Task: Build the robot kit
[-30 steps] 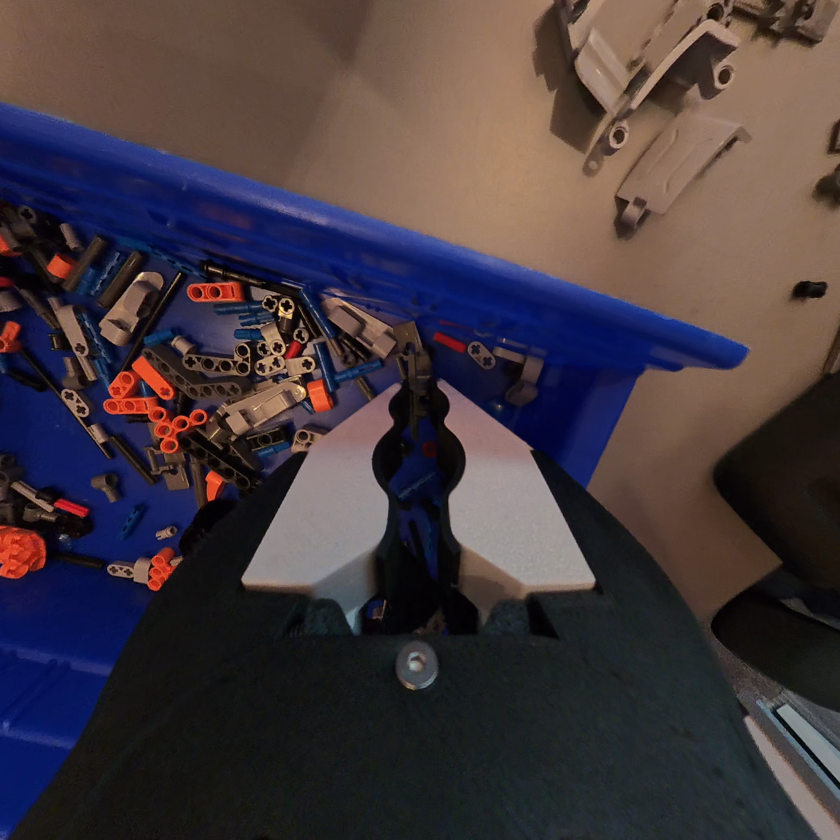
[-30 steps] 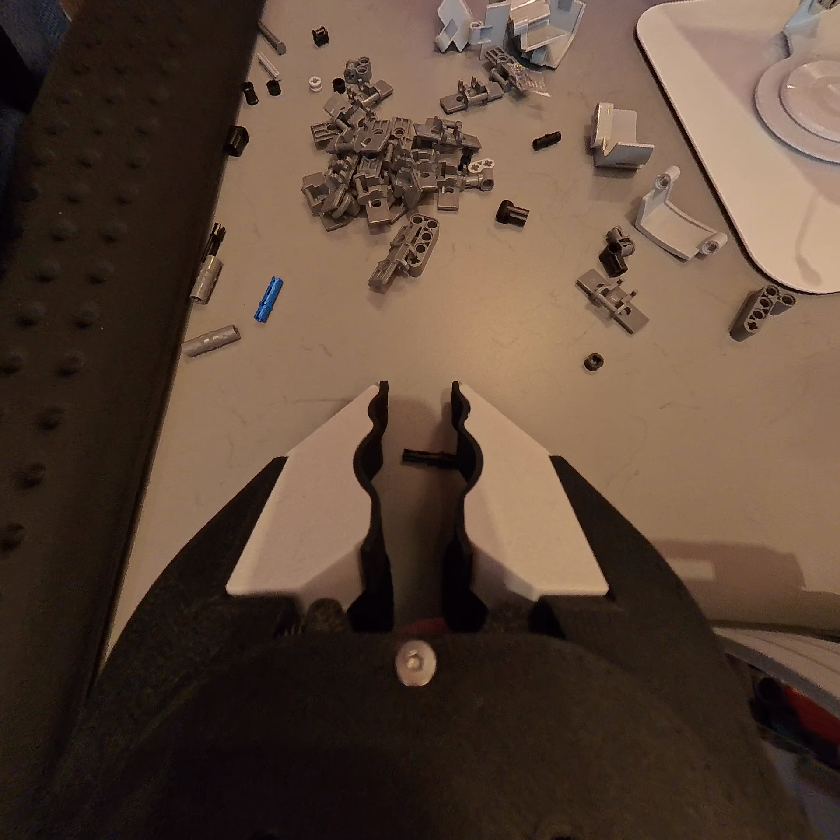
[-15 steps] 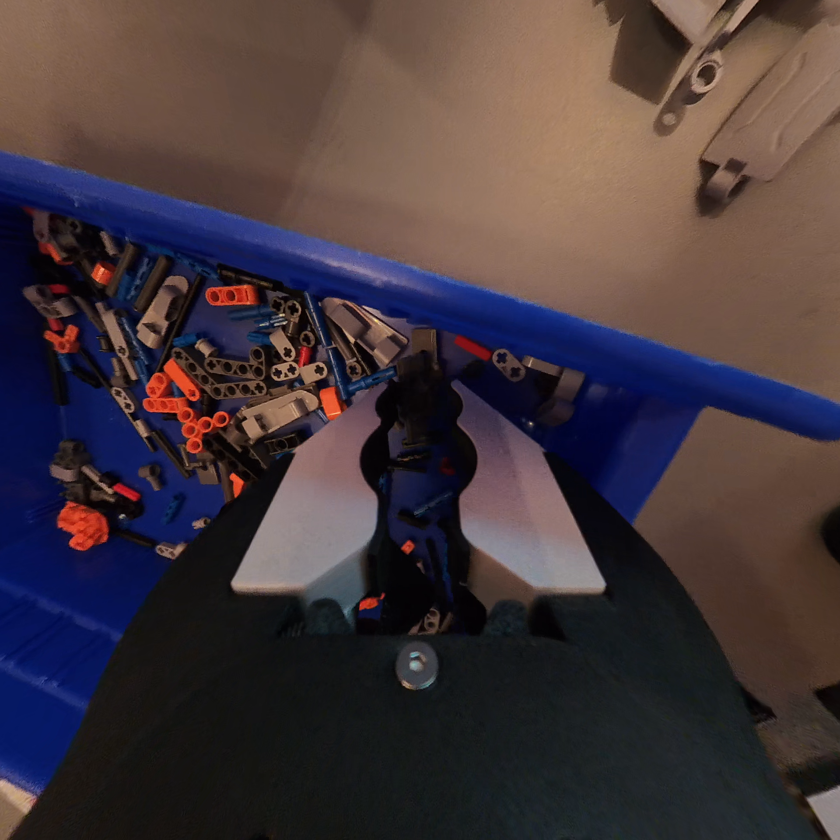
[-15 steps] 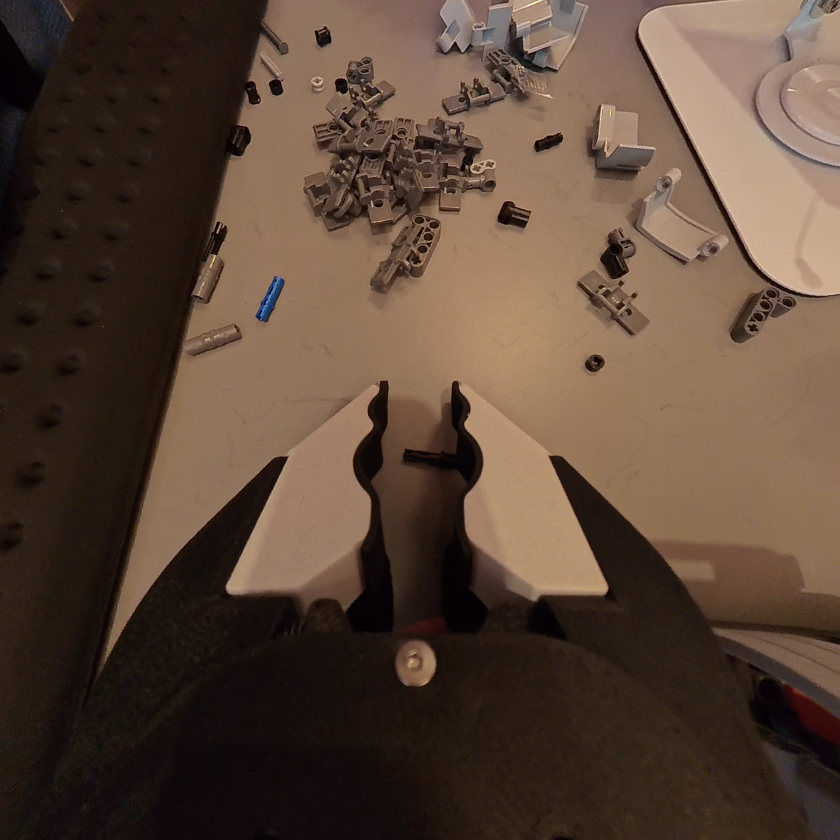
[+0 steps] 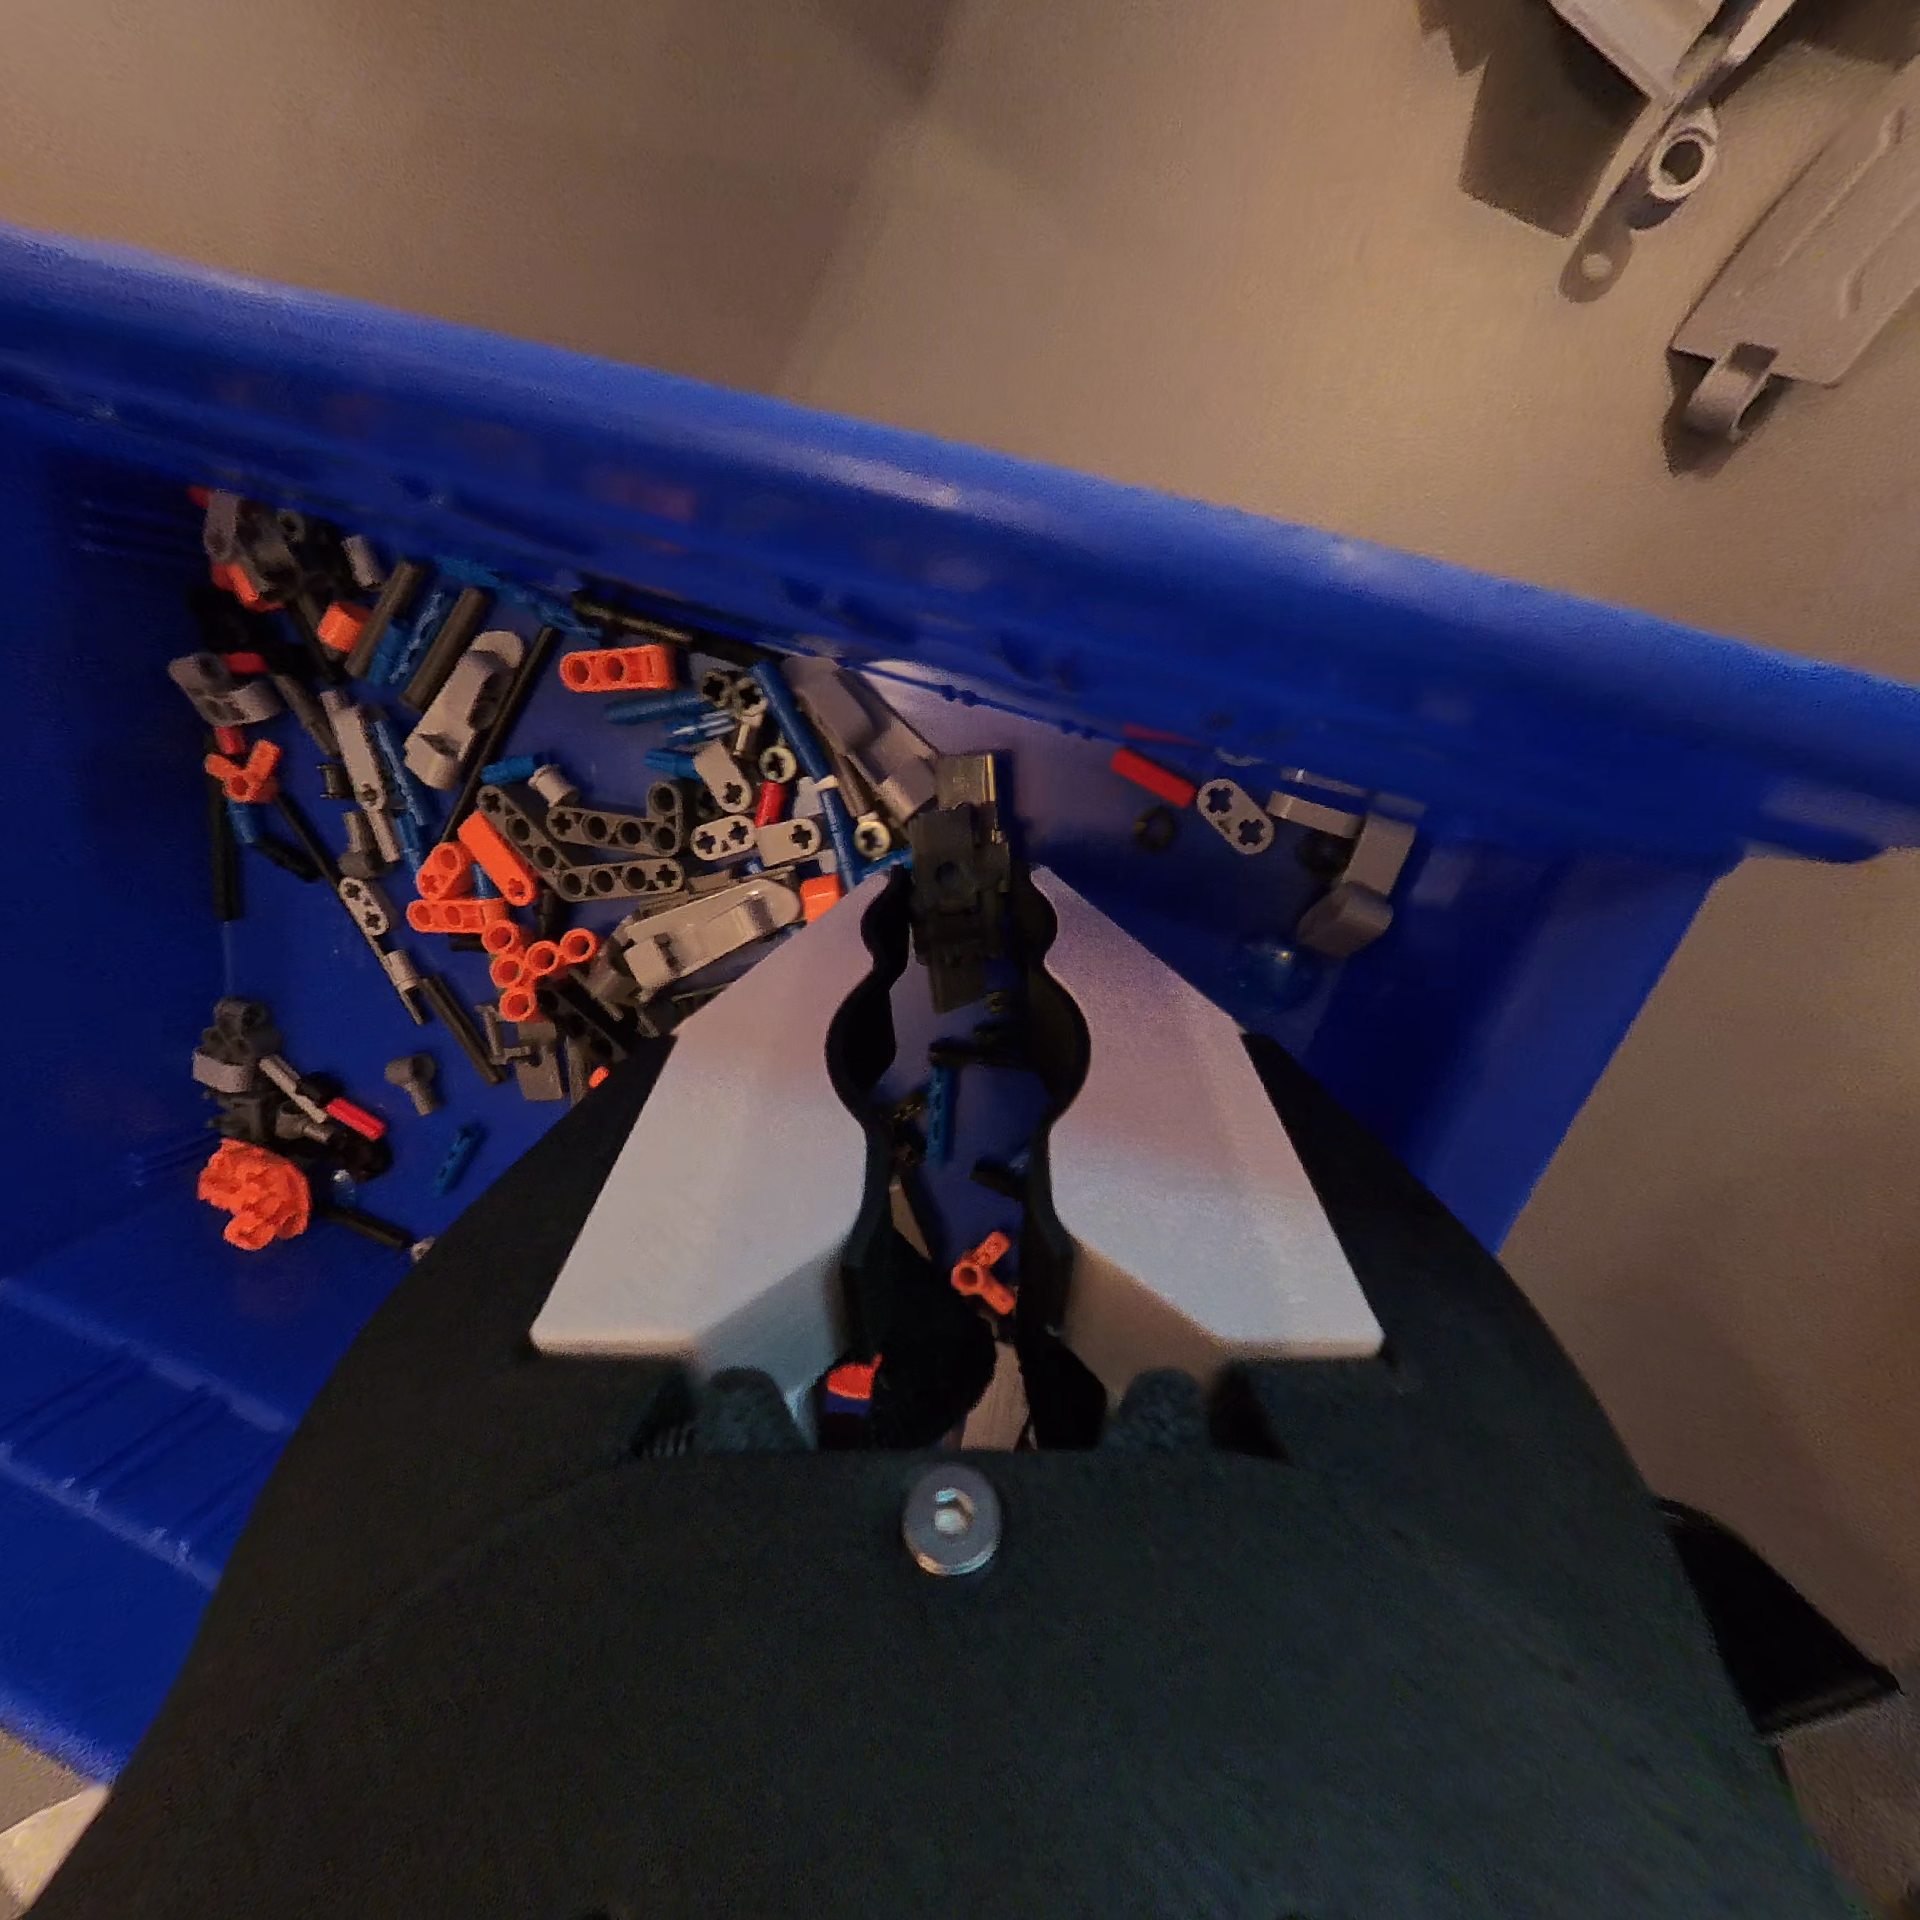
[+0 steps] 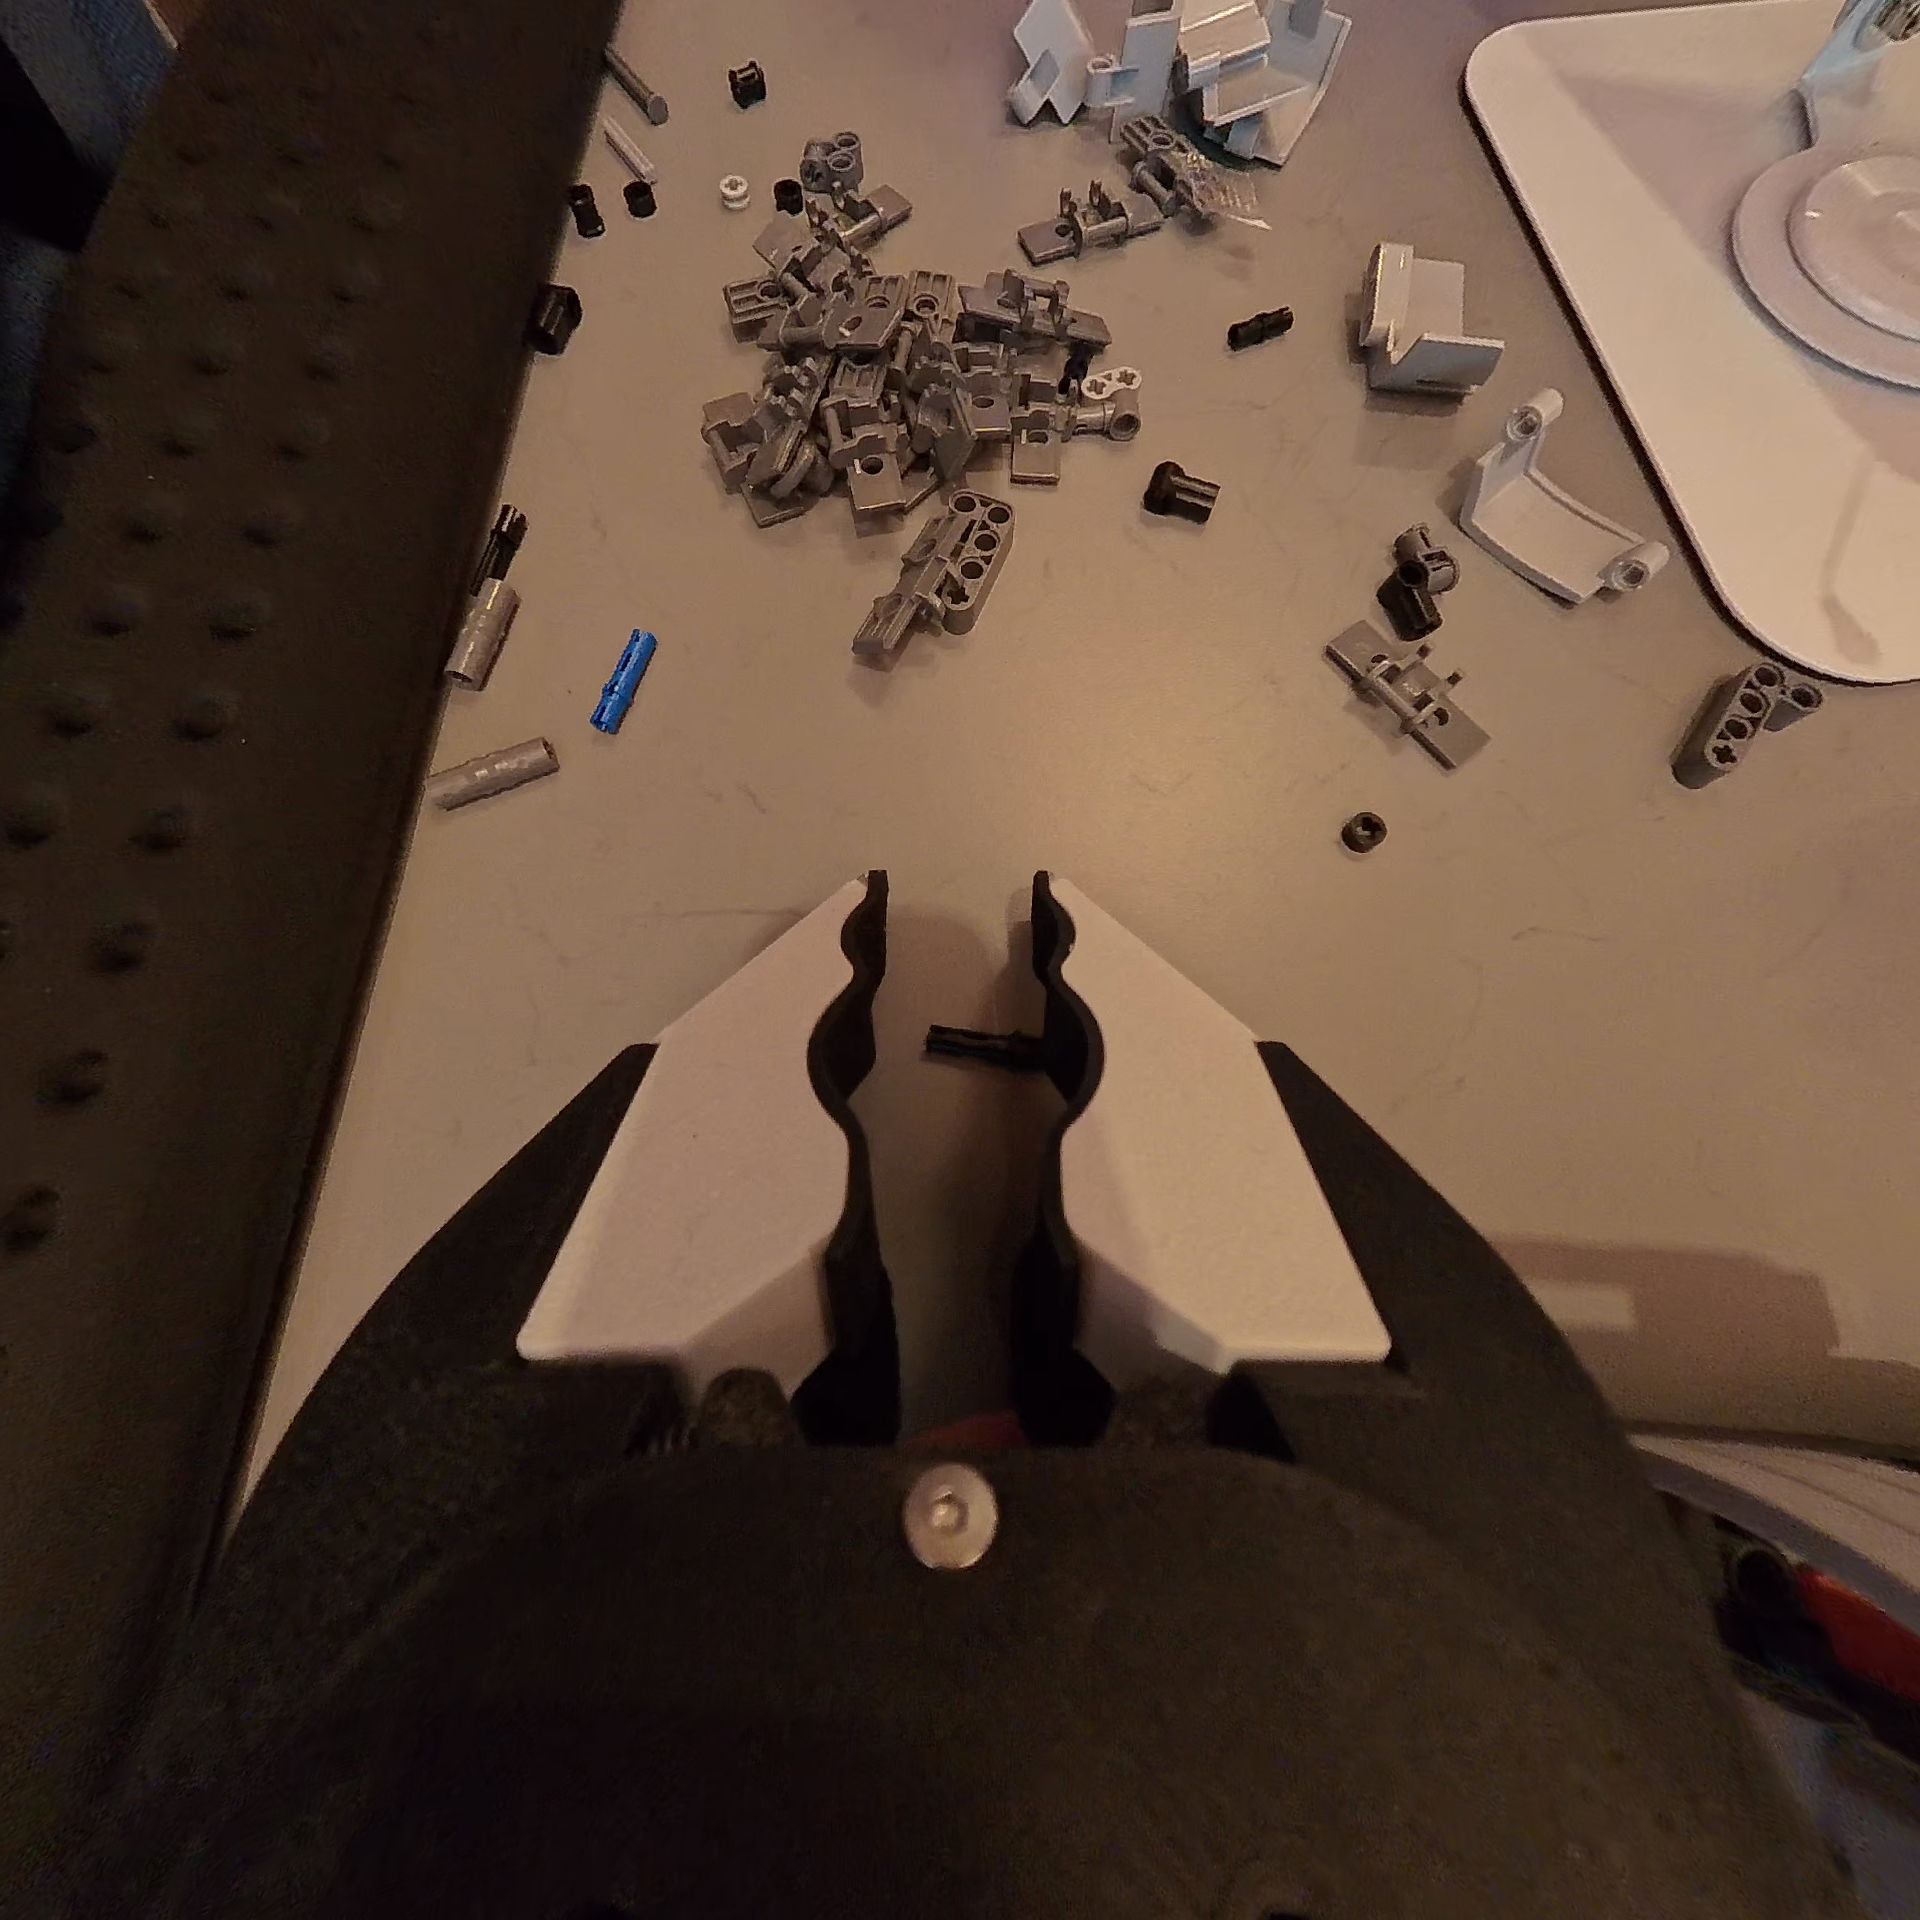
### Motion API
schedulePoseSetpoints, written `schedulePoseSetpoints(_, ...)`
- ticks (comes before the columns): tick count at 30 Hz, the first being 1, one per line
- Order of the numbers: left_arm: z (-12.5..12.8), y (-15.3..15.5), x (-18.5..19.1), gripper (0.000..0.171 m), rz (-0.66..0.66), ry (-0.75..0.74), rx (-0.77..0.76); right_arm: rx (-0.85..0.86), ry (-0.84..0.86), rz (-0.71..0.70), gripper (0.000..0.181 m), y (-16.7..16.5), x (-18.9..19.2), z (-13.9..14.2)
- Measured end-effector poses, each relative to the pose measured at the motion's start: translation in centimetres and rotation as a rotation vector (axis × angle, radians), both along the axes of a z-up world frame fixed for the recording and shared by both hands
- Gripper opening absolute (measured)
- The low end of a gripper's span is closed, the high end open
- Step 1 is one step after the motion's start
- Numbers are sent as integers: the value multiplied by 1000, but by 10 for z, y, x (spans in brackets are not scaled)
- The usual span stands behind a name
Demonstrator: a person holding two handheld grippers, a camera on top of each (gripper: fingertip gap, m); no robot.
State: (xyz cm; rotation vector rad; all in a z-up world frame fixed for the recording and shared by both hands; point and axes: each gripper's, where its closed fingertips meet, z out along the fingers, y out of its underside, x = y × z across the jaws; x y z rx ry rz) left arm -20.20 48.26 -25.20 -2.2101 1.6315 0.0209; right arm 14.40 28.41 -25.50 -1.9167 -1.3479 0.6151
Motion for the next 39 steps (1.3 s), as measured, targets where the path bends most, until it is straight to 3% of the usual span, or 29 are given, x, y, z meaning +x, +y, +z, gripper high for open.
schedulePoseSetpoints(3,21,1,-2,19,7,-44,4,-4,1,-1,25,0,0,0)
schedulePoseSetpoints(7,74,-6,5,19,-14,-119,47,-8,1,-3,25,0,0,0)
schedulePoseSetpoints(11,126,-39,30,19,-115,-193,34,-9,0,-2,26,0,0,-1)
schedulePoseSetpoints(14,145,-78,71,19,-249,-251,-27,-10,-1,0,25,0,0,-1)
schedulePoseSetpoints(18,127,-122,131,19,-434,-234,-102,-3,-7,3,25,-1,0,-1)
schedulePoseSetpoints(21,79,-149,168,19,-538,-174,-170,2,-12,5,25,-1,0,-1)
schedulePoseSetpoints(24,33,-168,192,19,-576,-136,-231,10,-16,7,25,-2,0,-2)
schedulePoseSetpoints(28,9,-172,209,27,-543,-163,-221,14,-21,9,25,-2,0,-2)
schedulePoseSetpoints(31,11,-173,205,38,-537,-177,-217,11,-19,5,25,-2,0,-2)
schedulePoseSetpoints(34,35,-175,185,34,-533,-196,-261,9,-18,-2,25,-1,0,-1)
schedulePoseSetpoints(37,72,-150,146,29,-504,-166,-241,0,-17,-9,25,0,1,-2)
schedulePoseSetpoints(39,92,-115,107,24,-435,-89,-180,-4,-17,-11,25,1,1,-2)
